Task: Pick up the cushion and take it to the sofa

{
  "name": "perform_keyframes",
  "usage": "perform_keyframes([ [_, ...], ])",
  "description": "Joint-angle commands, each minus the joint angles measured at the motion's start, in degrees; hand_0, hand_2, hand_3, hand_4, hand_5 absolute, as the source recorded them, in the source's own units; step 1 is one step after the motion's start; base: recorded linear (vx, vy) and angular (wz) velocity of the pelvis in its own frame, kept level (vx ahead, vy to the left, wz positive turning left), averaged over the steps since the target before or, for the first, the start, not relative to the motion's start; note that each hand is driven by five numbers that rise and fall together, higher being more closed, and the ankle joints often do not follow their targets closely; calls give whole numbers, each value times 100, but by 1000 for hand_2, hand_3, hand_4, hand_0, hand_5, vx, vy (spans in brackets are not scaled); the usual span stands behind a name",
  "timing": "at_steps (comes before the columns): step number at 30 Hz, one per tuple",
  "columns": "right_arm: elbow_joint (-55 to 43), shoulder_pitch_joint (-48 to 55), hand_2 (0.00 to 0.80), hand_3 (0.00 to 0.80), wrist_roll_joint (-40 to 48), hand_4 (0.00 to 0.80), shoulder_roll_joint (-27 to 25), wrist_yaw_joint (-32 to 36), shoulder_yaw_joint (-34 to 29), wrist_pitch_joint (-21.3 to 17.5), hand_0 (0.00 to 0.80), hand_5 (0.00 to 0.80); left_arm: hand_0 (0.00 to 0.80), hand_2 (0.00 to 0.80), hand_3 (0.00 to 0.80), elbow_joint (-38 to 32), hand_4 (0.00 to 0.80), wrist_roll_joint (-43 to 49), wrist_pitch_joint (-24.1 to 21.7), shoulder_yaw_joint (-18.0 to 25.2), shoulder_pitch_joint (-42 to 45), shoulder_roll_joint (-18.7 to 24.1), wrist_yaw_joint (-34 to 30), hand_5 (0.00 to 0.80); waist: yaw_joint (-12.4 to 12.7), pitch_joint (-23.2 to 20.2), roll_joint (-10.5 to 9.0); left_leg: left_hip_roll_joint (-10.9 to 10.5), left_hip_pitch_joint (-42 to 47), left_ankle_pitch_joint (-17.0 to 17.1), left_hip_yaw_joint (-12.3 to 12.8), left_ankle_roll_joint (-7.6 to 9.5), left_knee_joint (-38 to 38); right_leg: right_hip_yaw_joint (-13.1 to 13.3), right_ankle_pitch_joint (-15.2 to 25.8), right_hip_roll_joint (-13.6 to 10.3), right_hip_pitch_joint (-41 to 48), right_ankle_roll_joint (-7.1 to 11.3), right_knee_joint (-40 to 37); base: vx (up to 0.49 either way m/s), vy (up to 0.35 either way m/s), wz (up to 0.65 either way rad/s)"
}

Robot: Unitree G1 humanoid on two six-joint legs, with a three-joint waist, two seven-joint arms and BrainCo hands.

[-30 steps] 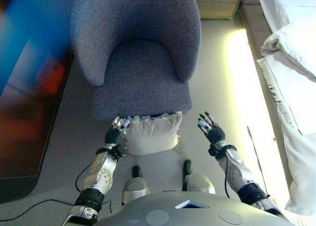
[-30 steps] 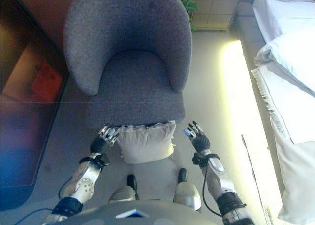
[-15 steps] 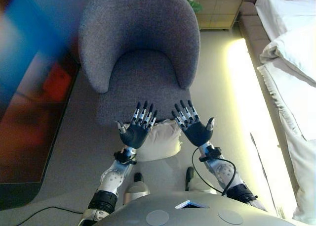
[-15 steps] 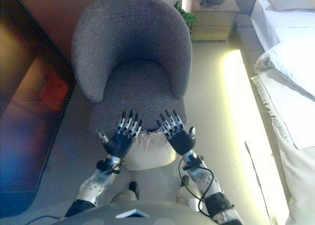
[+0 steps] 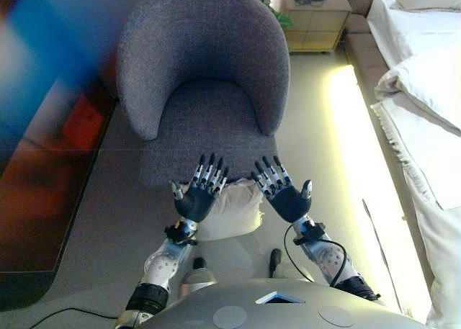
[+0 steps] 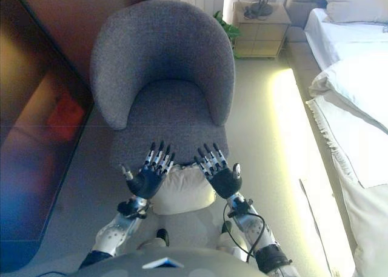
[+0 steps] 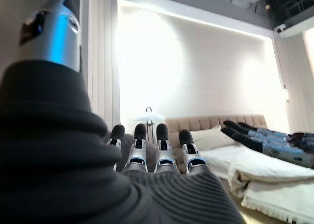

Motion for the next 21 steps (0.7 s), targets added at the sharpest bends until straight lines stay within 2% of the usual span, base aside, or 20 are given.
perform_keyframes([
  [1, -401, -113, 0, 0, -97, 0, 68, 53, 9, -116, 0, 0, 0, 0, 0, -331, 0, 281, -147, 144, -86, 189, 13, 0, 60, 38, -215, 168, -314, 105, -50, 42, 224, 169, -52, -517, 74, 402, 193, 42, -1, 0],
  [3, -406, -93, 0, 0, -315, 0, 13, -130, 25, -279, 0, 0, 0, 0, 0, -330, 0, 637, -419, 128, -62, 290, 255, 0, 49, 45, -211, 170, -305, 91, -64, 41, 252, 186, -69, -514, 74, 399, 222, 45, -2, 0],
  [4, -386, -77, 0, 0, -649, 0, -43, -548, 53, -593, 0, 0, 0, 0, 0, -280, 0, 1146, -818, 107, -61, 397, 605, 0, 47, 51, -206, 174, -316, 83, -84, 31, 286, 189, -77, -513, 69, 396, 246, 47, -8, 0],
  [5, -297, -120, 0, 0, -1200, 0, -130, -1207, 78, -1085, 0, 0, 0, 0, 0, -174, 0, 1860, -1331, 51, -80, 521, 1285, 0, 47, 83, -203, 178, -294, 72, -96, 20, 318, 189, -89, -513, 96, 392, 265, 53, -13, -1],
  [6, -187, -218, 0, 0, -1641, 0, -217, -1807, 83, -1363, 0, 0, 0, 0, 0, -53, 0, 2613, -1796, -21, -143, 660, 2144, 0, 40, 84, -198, 176, -310, 81, -106, 19, 343, 197, -84, -511, 83, 386, 283, 71, -14, 0],
  [7, -173, -325, 0, 0, -1862, 0, -274, -2167, 54, -1374, 0, 0, 0, 0, 0, 64, 0, 3208, -1950, 18, -277, 812, 2921, 0, 21, 117, -186, 172, -277, 89, -111, 27, 351, 206, -100, -503, 109, 389, 313, 75, -17, 0],
  [10, -400, -128, 0, 0, -1978, 0, -466, -2075, 43, -1296, 0, 0, 0, 0, 0, 206, 0, 3430, -1908, 285, -229, 971, 2970, 0, -7, 138, -179, 202, -302, 57, -100, 50, 464, 226, -213, -470, 72, 325, 446, 74, -42, 0],
  [14, -65, -199, 0, 0, -2437, 0, -518, -2095, 52, -1564, 0, 0, 0, 0, 0, 134, 0, 3672, -2128, 82, -168, 963, 3299, 0, 37, 350, -164, 268, -584, 24, -294, 7, 894, 277, -326, -424, -71, 229, 779, 33, -74, 3],
  [19, 171, -504, 0, 0, -3559, 0, -702, -2869, 103, -1826, 0, 0, 0, 0, 0, 233, 0, 3779, -2215, -46, -376, 958, 3605, 0, 17, 673, -87, 415, -1048, -96, -476, -97, 1530, 292, -516, -412, -507, 98, 1336, -23, -30, 6],
  [21, 178, -701, 0, 0, -3776, 0, -842, -3123, 183, -1913, 0, 0, 0, 0, 0, 304, 0, 3827, -2378, -154, -521, 1003, 3692, 0, 3, 904, -48, 408, -1465, -141, -681, -130, 2099, 389, -610, -429, -857, 31, 1723, -89, 36, -3],
])
